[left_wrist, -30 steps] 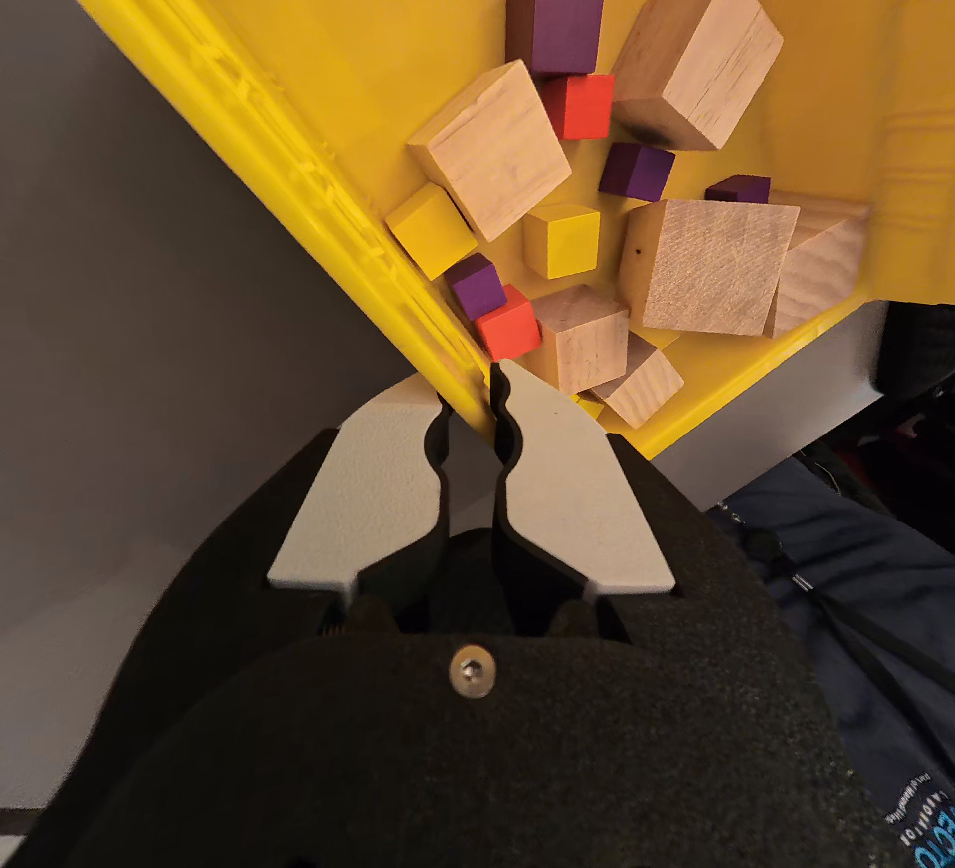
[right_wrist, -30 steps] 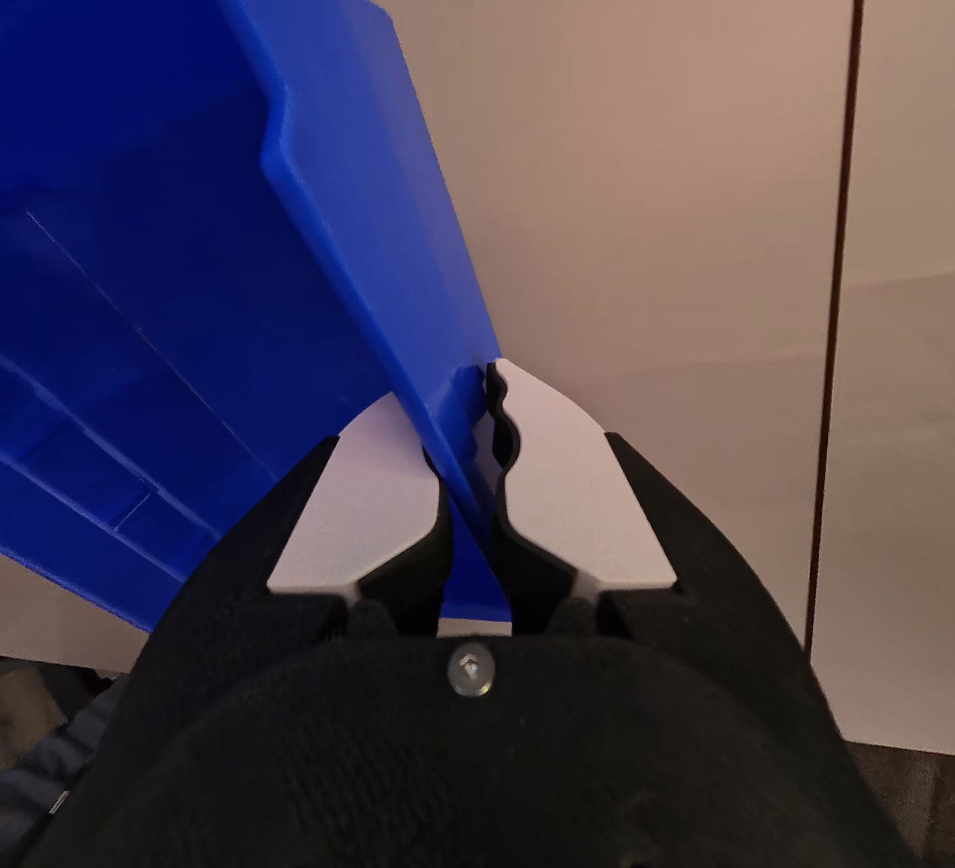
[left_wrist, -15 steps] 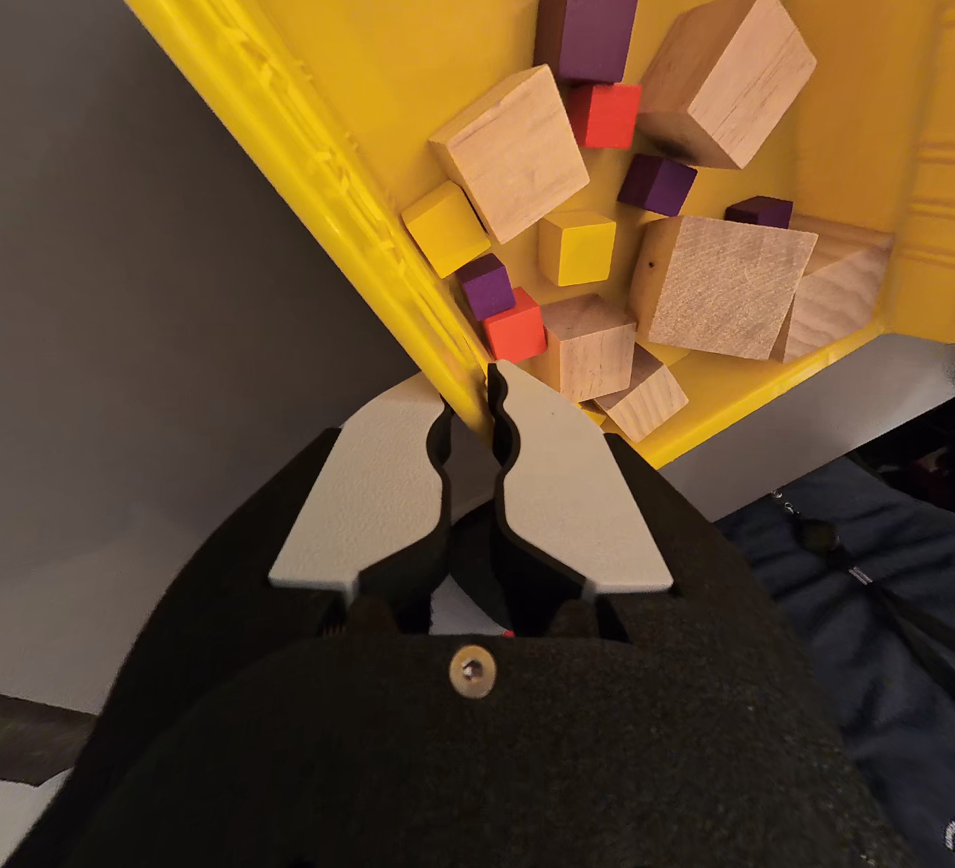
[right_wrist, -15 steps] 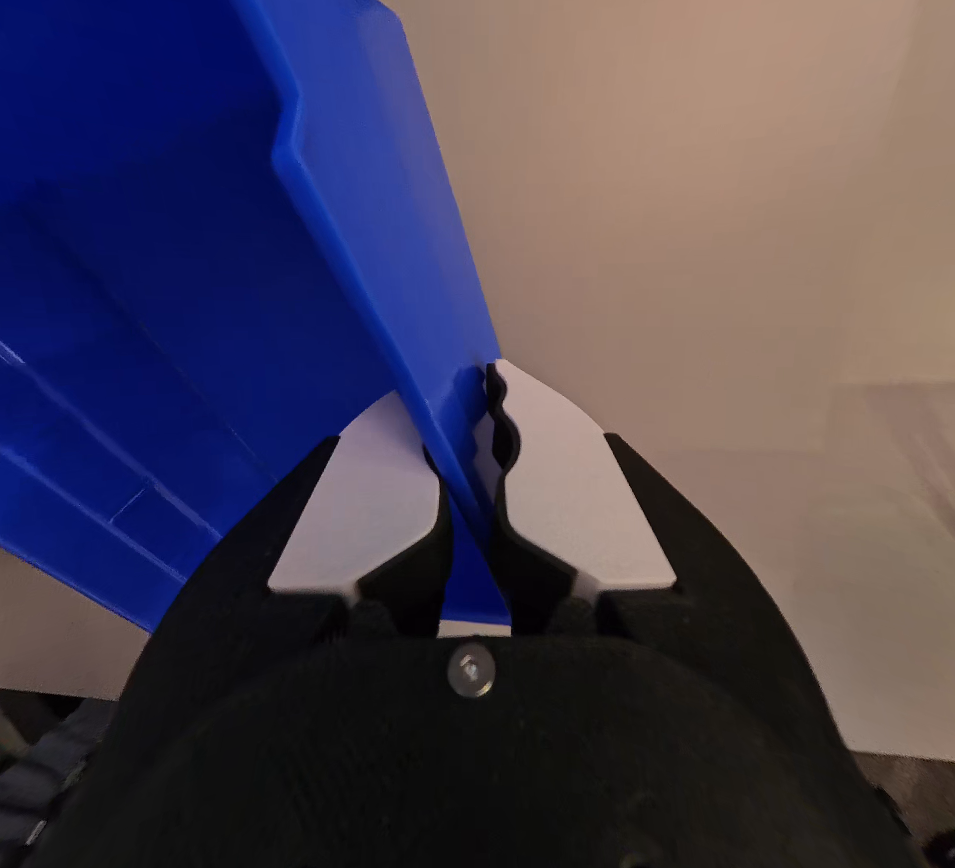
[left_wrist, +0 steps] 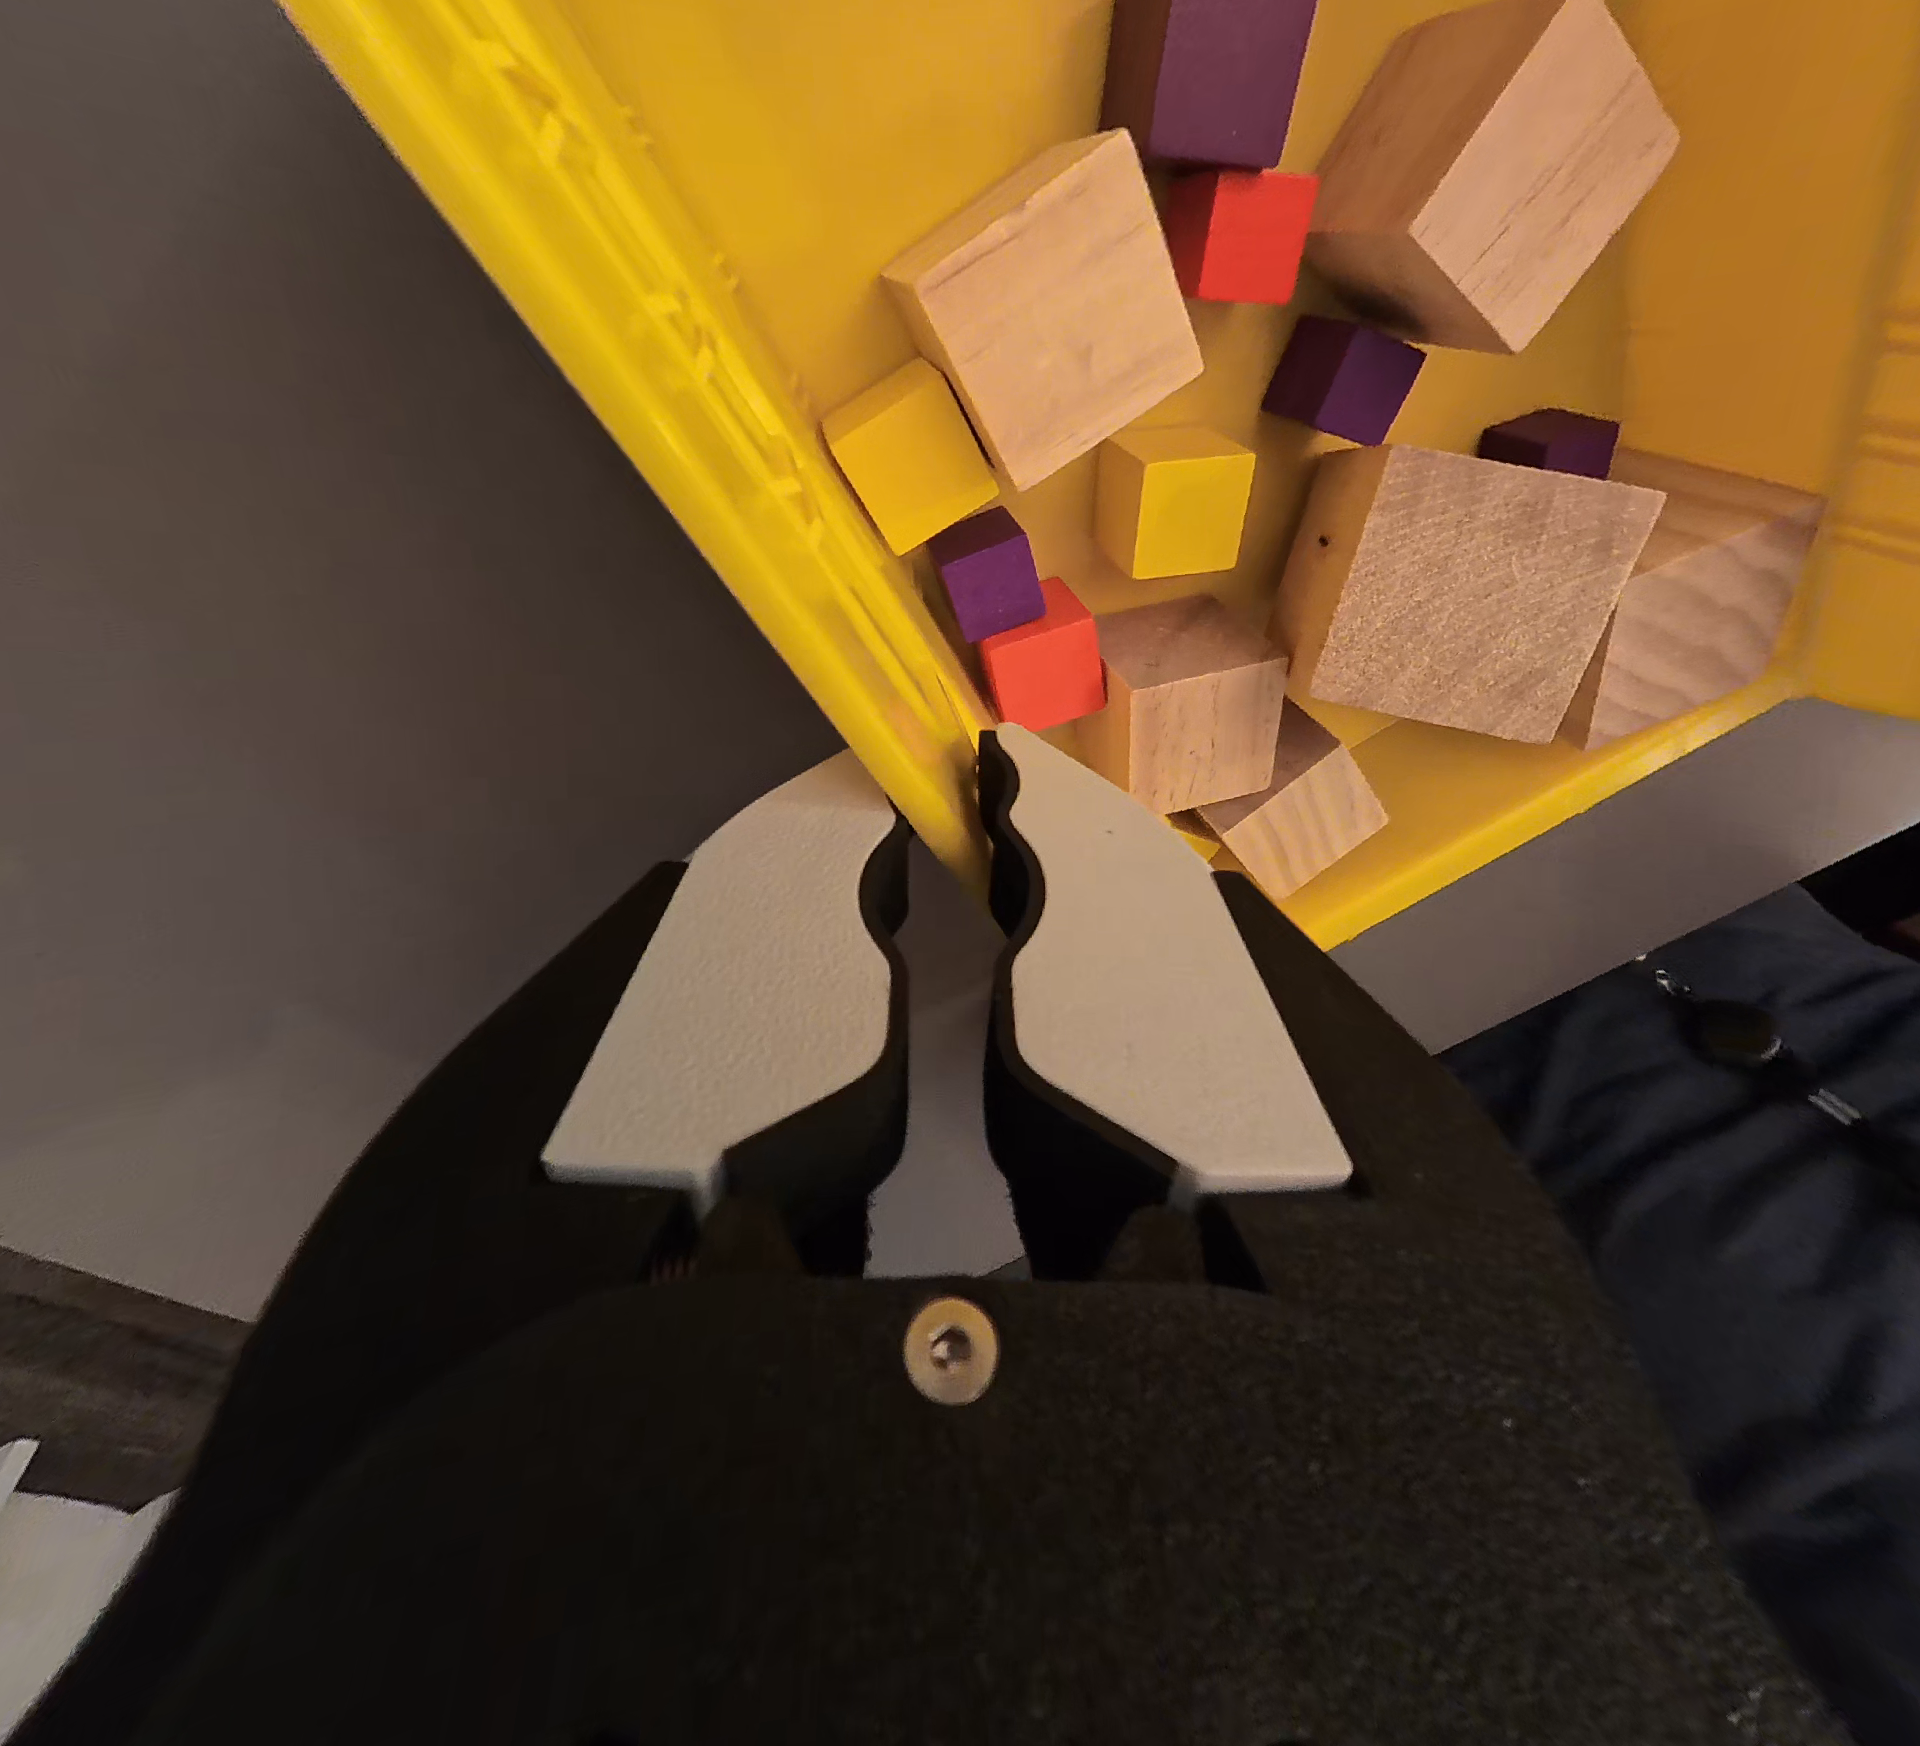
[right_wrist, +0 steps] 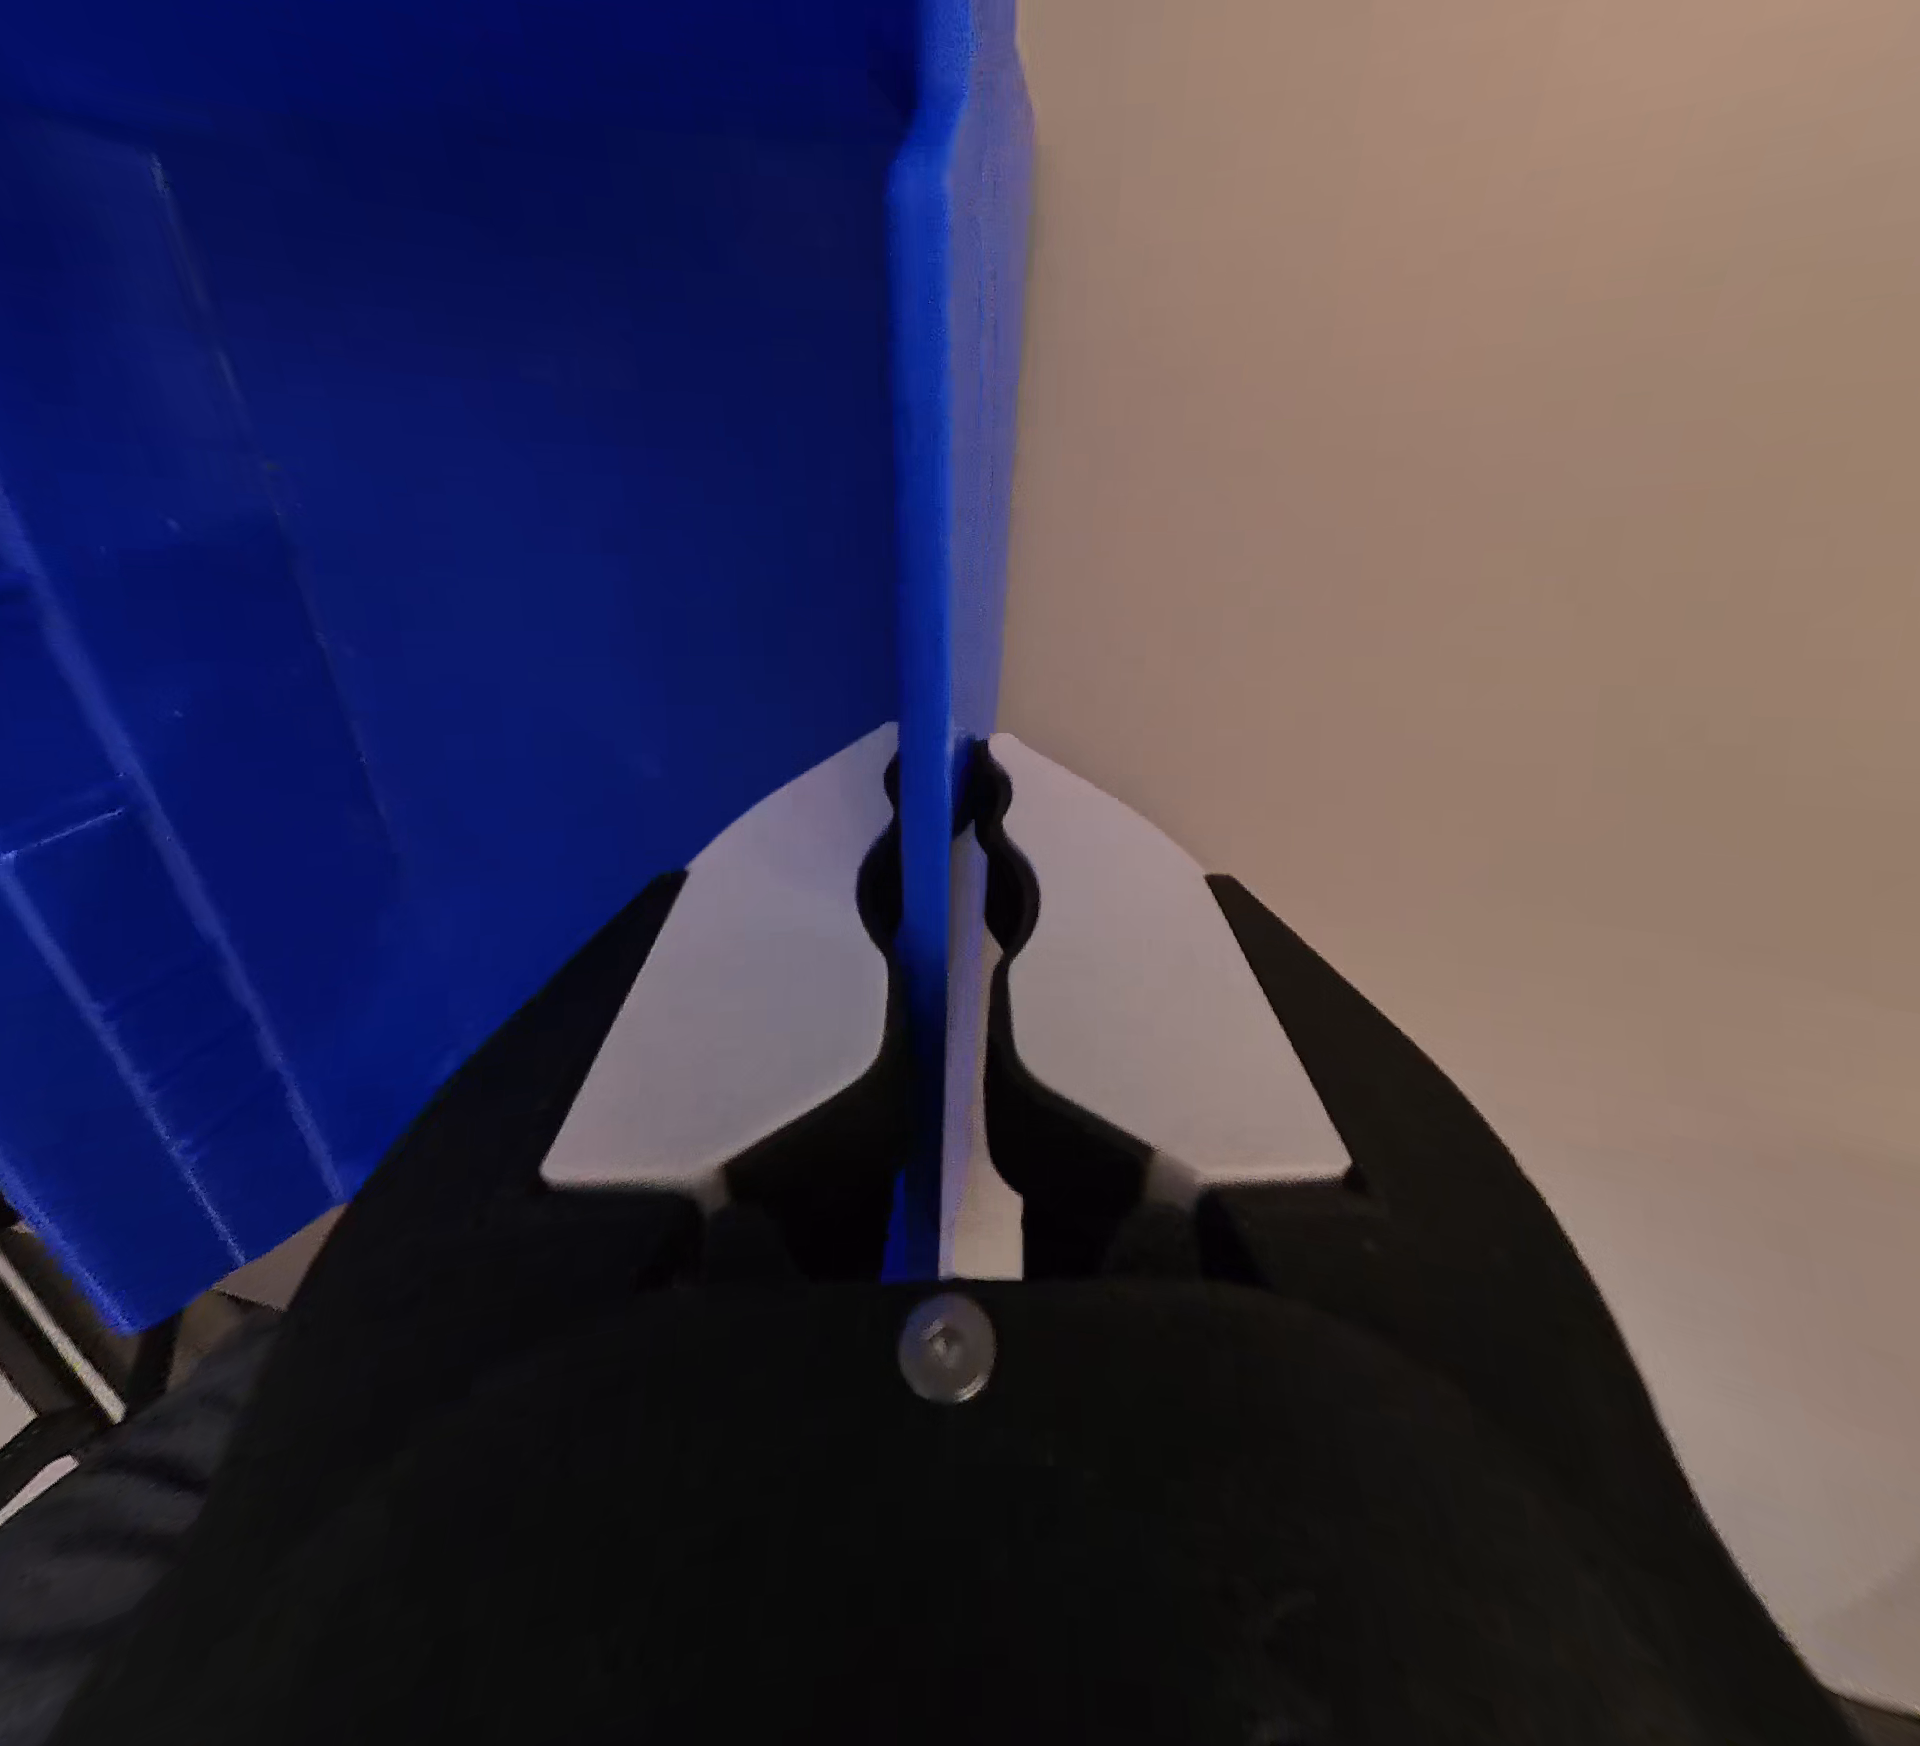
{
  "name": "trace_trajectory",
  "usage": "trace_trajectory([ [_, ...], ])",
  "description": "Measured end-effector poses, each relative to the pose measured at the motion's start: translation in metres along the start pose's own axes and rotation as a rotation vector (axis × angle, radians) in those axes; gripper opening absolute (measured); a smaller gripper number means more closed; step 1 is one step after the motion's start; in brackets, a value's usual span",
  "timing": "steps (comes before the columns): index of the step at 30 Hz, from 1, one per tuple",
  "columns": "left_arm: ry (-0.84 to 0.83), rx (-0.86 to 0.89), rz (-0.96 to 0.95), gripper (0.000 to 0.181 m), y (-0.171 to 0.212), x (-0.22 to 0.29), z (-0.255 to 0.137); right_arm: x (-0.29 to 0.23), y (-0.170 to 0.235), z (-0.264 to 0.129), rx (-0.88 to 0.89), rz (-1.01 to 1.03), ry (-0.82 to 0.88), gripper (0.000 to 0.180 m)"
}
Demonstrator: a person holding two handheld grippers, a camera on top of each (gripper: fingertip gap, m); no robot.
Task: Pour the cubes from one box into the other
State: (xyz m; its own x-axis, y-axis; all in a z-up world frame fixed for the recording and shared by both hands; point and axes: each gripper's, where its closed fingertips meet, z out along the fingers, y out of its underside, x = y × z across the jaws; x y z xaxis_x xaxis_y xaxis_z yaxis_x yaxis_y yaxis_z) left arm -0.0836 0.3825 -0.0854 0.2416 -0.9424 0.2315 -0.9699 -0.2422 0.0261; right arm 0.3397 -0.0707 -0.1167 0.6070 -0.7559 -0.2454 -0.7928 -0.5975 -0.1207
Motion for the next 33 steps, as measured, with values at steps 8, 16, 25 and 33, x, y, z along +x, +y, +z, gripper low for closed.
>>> trace_trajectory([
  [8, -0.014, 0.000, 0.019, 0.010, 0.005, -0.008, -0.002, 0.000, -0.017, -0.024, 0.258, -0.004, -0.013, 0.019],
  [16, -0.006, 0.011, 0.006, 0.010, 0.006, -0.012, -0.002, -0.065, -0.030, -0.210, 1.225, -0.144, -0.146, 0.030],
  [25, -0.131, -0.030, -0.006, 0.014, 0.024, -0.040, -0.008, -0.142, 0.004, -0.274, 1.551, -0.374, -0.494, 0.034],
  [33, -0.121, -0.016, 0.009, 0.013, 0.031, -0.062, -0.013, -0.128, -0.001, -0.249, 1.656, -0.392, -0.397, 0.028],
])
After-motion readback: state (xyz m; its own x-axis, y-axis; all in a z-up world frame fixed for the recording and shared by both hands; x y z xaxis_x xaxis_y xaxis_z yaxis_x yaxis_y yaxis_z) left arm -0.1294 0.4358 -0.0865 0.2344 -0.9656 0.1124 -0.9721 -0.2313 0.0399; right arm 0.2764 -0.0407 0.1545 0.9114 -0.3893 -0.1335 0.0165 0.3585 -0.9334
